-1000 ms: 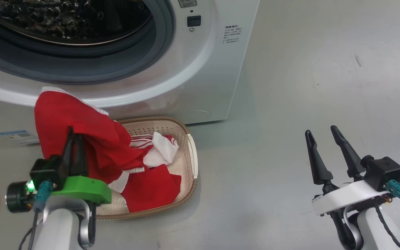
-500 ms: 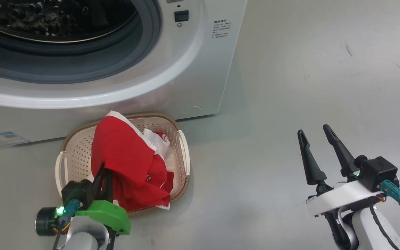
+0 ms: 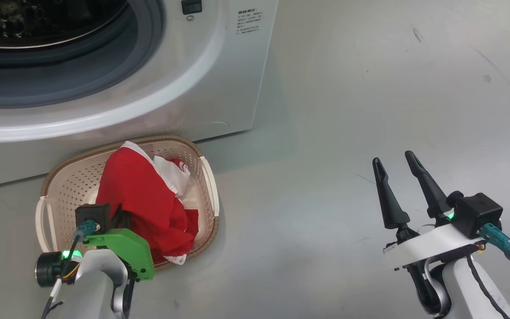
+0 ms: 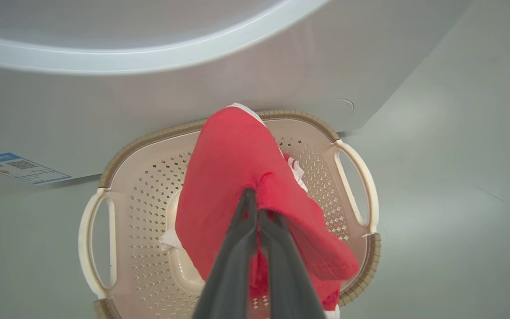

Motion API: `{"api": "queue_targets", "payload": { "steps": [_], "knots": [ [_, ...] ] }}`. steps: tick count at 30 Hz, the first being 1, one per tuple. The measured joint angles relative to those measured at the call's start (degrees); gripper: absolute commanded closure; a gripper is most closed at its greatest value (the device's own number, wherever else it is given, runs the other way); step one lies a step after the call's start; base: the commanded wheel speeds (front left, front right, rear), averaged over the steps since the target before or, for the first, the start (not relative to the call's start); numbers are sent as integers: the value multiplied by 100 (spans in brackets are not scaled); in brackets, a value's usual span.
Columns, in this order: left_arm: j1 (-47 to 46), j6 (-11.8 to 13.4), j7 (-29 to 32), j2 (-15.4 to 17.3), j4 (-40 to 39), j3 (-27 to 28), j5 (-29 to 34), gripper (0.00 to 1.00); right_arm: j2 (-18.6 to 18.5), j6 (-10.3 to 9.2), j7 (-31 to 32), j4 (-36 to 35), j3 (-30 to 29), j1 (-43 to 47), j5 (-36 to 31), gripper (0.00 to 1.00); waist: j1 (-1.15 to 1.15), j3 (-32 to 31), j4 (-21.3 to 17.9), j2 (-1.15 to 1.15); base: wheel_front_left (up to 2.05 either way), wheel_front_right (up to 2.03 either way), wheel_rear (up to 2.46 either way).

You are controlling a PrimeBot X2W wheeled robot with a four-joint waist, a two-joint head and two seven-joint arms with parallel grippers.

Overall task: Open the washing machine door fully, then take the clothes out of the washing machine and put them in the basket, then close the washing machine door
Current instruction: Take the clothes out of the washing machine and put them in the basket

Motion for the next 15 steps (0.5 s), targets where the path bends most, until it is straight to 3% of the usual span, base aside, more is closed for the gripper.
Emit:
{"api": "queue_targets", "payload": {
  "steps": [8, 9, 10, 11, 15],
  "knots": [
    [-441, -9, 319, 29, 706, 32, -59, 100, 42, 0, -3, 21, -23, -74, 52, 0, 0, 208, -260, 0, 0, 0, 0],
    [-499, -30, 348, 27, 775, 40, -83, 80, 44, 0, -3, 29, -42, -83, 53, 0, 0, 231, -280, 0, 0, 0, 0],
    [-550, -47, 355, 27, 845, 52, -89, 27, 44, 0, -8, 34, -51, -92, 54, 0, 0, 248, -297, 0, 0, 0, 0],
    [-589, -52, 355, 24, 903, 74, -100, 0, 45, 0, -12, 40, -53, -102, 55, 0, 0, 262, -310, 0, 0, 0, 0],
    [-664, -57, 352, 31, 1103, 179, -159, 0, 55, 0, -26, 73, -60, -140, 57, 0, 0, 285, -343, 0, 0, 0, 0]
  ]
}}
